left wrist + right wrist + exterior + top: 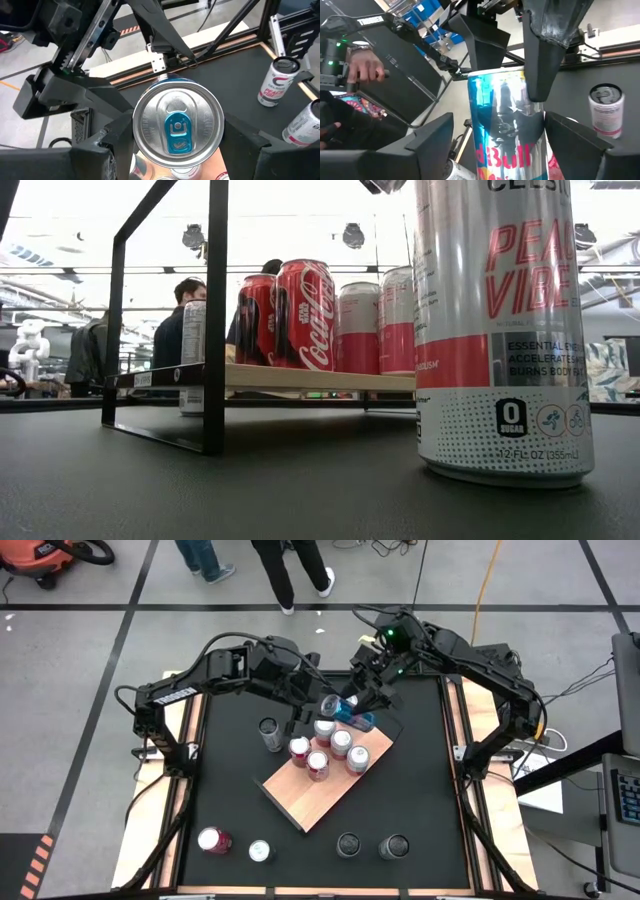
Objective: Place canned beverage on shelf
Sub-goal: Put the top blue soda can on the shelf
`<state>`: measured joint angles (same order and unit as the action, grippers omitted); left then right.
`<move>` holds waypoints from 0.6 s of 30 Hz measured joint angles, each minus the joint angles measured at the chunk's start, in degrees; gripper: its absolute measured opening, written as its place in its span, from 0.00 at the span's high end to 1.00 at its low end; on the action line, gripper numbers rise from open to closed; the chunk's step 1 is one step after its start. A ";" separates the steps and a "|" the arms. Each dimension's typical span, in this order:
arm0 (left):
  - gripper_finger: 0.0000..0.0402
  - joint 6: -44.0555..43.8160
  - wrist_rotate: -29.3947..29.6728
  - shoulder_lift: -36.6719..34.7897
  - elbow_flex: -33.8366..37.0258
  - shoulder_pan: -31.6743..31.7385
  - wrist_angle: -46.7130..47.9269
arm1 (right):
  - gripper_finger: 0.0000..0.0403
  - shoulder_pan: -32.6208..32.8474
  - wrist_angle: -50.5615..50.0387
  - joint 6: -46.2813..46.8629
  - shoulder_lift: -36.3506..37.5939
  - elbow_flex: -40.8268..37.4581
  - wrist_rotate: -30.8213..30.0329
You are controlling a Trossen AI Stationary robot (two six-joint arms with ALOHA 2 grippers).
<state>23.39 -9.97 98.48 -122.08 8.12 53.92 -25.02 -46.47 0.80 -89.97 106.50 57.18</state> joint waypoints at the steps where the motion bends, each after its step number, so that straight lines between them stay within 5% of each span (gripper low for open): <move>1: 0.44 -0.02 -0.24 0.00 0.00 0.00 -0.15 | 0.27 0.26 0.04 0.03 -0.05 0.00 0.11; 9: 0.44 -0.18 -1.61 1.26 0.04 -0.07 -3.25 | 0.27 1.87 0.12 0.52 -1.42 -0.02 2.93; 18: 0.42 -0.56 0.77 1.97 0.04 -0.66 -5.39 | 0.42 1.95 0.46 0.45 -2.06 -0.04 3.38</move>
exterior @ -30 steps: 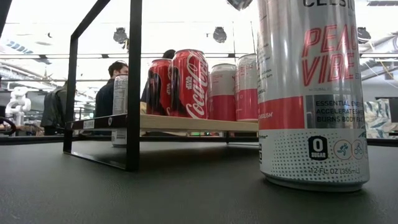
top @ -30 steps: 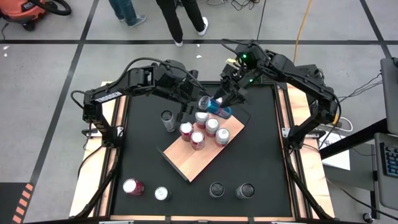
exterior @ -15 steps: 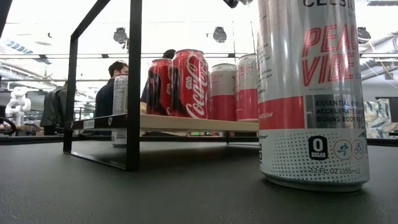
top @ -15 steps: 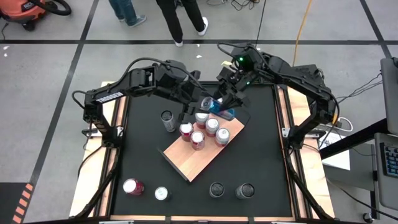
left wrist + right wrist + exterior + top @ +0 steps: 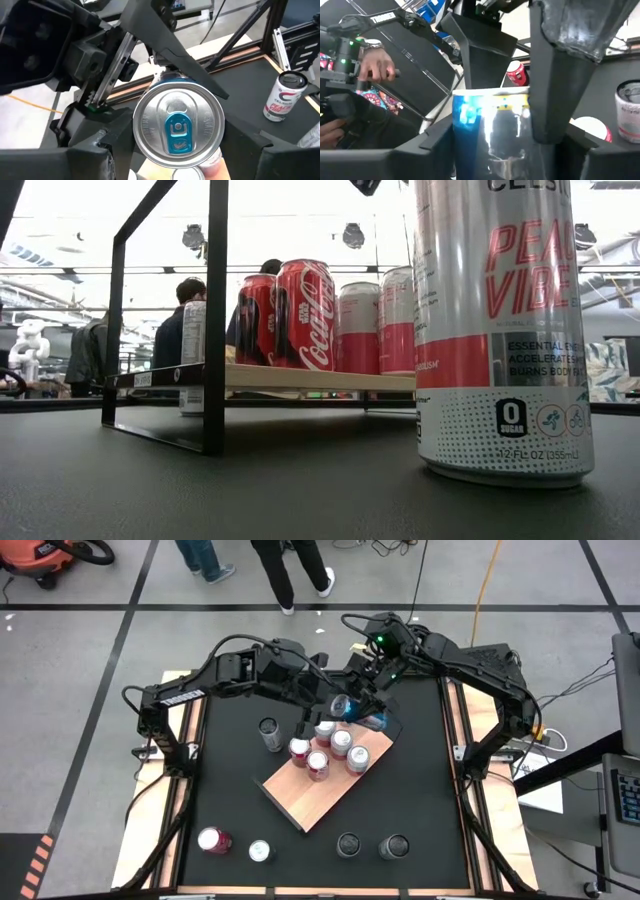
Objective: Place canned beverage on shelf
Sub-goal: Put the top blue soda can on the shelf
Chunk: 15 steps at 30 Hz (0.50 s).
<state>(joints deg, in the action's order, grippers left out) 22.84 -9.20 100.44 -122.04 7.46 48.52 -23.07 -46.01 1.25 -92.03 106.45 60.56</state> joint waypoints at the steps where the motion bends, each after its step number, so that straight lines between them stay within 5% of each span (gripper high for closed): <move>1: 0.40 -0.01 1.00 0.00 0.00 -0.16 -0.16 | 0.45 -0.01 0.13 -0.45 0.00 0.00 0.00; 6: 0.29 0.13 6.79 -0.08 0.00 -0.98 -0.27 | 0.52 -0.27 0.24 -0.44 0.21 0.00 -0.08; 15: 0.15 -5.41 15.11 -1.14 -0.04 -2.49 -2.35 | 0.47 -2.32 1.39 -0.34 2.33 0.00 -0.50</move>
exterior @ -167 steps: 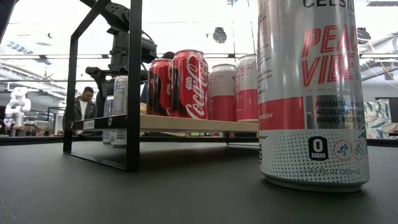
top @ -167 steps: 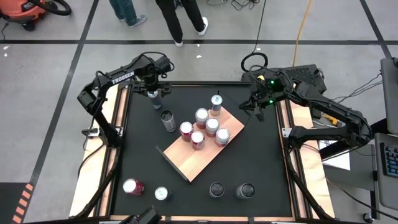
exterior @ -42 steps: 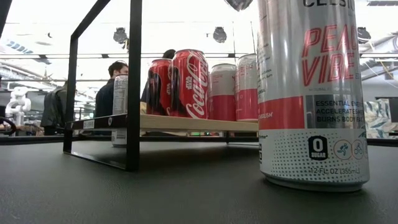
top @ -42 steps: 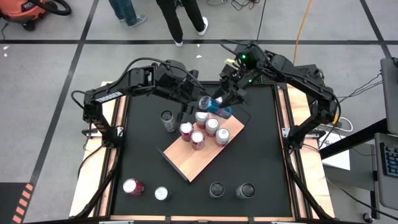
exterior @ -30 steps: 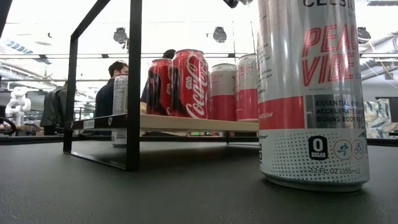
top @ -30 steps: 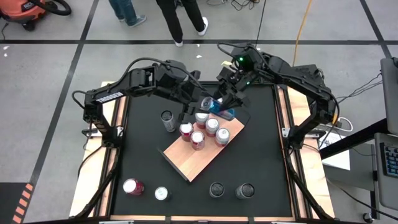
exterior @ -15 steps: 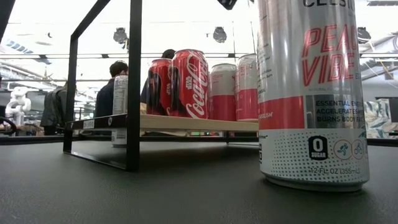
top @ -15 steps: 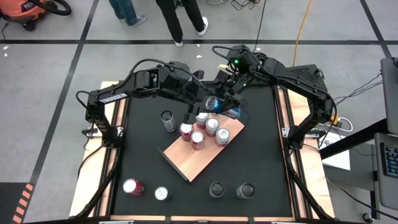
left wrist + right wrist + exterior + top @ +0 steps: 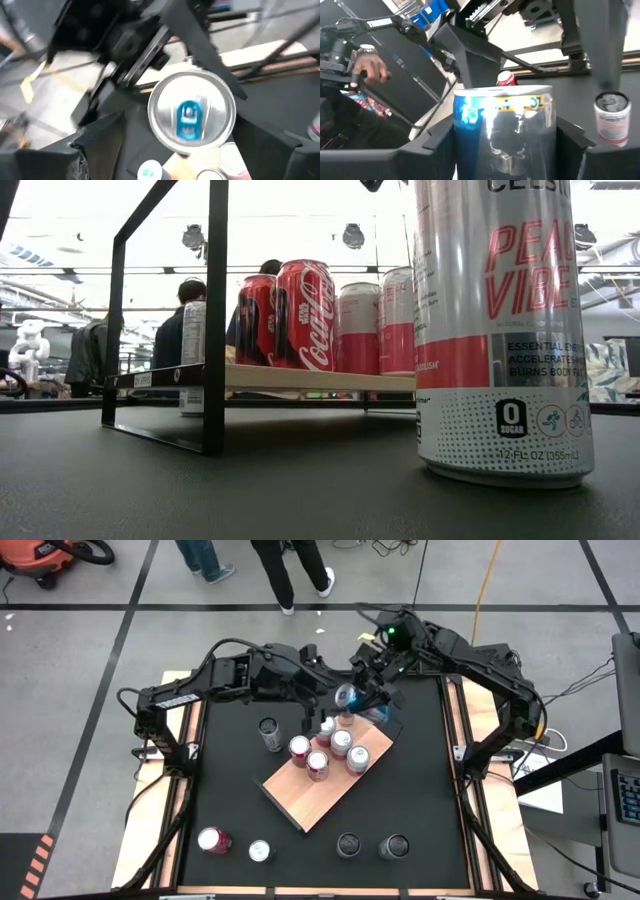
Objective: Place canned beverage on shelf
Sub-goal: Put the top blue soda can on the shelf
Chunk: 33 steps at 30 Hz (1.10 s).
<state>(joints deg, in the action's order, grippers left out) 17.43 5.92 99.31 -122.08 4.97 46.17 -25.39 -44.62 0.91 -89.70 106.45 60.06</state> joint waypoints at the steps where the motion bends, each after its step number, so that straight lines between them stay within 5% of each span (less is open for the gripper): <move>1: 0.14 -2.10 1.51 -0.26 0.00 -0.26 0.08 | 0.47 -0.53 -0.04 0.22 0.39 -0.02 0.02; 16: 0.14 -44.20 8.58 -1.07 -0.02 -3.17 -3.25 | 0.47 -3.10 11.15 11.45 7.15 -0.02 -1.78; 25: 0.14 -41.66 15.40 -1.02 -0.02 -6.05 -20.03 | 0.47 -3.10 26.86 21.27 9.69 -0.02 -13.74; 33: 0.14 -31.90 19.40 1.44 0.00 -7.27 -34.26 | 0.47 -3.21 38.55 26.92 10.22 0.00 -16.84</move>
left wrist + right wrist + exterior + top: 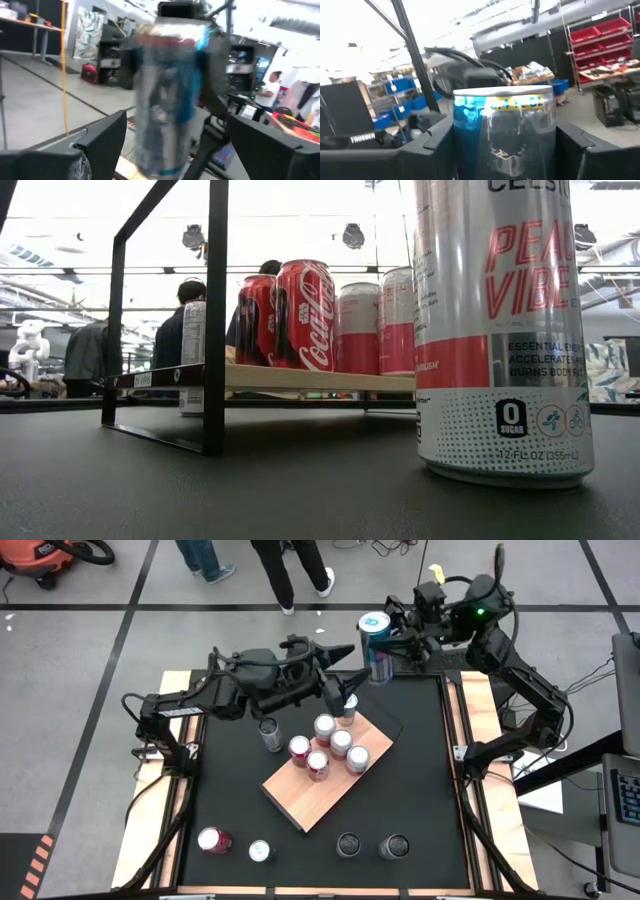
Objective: Place canned beverage on shelf
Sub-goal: Put the top blue soda can on the shelf
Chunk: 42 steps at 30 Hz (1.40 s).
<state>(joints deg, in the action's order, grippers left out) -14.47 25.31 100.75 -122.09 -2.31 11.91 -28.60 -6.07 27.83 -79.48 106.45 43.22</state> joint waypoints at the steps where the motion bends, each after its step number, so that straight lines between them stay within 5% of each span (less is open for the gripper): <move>1: 0.14 0.25 0.13 0.20 0.06 0.05 -0.65 | 0.47 -0.07 0.87 0.86 0.02 0.00 0.02; 36: 0.14 1.30 2.55 7.41 0.03 1.77 -8.56 | 0.47 -0.20 1.51 7.09 0.54 0.00 -4.24; 42: 0.23 -0.17 1.30 7.41 0.03 2.87 -8.33 | 0.47 -0.27 1.53 5.73 0.52 0.00 -4.67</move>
<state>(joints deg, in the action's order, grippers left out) -14.63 26.61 108.16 -122.06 0.56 3.58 -28.86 -4.54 33.56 -78.96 106.45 38.54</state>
